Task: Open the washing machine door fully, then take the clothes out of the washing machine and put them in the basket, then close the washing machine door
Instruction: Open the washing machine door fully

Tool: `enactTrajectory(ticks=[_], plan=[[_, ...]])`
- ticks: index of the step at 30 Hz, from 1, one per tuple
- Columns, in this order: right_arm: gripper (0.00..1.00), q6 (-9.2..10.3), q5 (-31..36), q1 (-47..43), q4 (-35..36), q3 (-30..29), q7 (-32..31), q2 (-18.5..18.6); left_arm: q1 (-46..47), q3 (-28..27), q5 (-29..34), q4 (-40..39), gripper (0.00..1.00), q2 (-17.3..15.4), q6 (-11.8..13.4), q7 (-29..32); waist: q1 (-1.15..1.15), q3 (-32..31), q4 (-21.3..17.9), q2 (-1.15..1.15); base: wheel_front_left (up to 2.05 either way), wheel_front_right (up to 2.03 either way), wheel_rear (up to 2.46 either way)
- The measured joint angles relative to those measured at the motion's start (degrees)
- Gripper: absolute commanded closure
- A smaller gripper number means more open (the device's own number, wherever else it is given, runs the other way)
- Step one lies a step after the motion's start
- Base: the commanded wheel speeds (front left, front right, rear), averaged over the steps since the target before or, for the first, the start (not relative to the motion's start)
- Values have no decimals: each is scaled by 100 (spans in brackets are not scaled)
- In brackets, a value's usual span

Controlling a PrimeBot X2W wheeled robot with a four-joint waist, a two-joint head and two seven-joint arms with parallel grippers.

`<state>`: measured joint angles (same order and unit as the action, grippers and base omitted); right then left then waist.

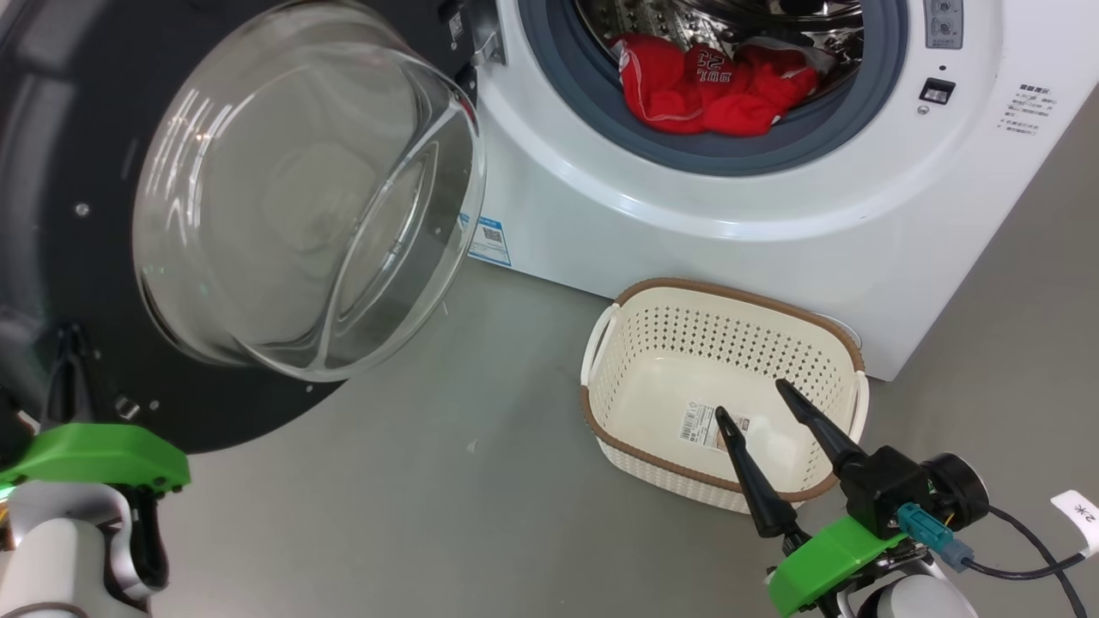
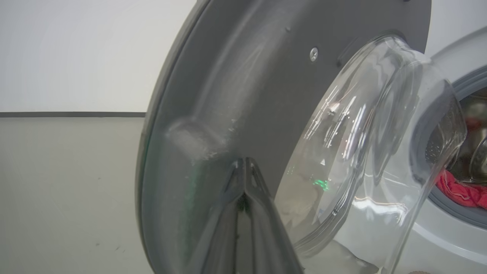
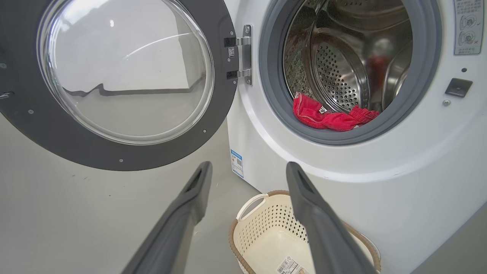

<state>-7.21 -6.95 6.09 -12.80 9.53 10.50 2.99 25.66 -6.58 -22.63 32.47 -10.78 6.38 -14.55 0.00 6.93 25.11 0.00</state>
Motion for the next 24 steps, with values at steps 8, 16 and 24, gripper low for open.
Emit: enactTrajectory(ticks=[8,16,24], plan=[[0,0,8,7,19,35,-44,1,168,-263,126,369,100,-58,-88,0,0,17,-75,0,0,0,0],[0,0,2,47,20,20,-42,1,175,-477,320,398,100,-42,-189,1,0,15,-134,0,0,0,0],[0,0,-83,81,-92,18,69,1,91,-635,516,-225,0,88,-247,0,0,-111,-211,0,0,0,0]])
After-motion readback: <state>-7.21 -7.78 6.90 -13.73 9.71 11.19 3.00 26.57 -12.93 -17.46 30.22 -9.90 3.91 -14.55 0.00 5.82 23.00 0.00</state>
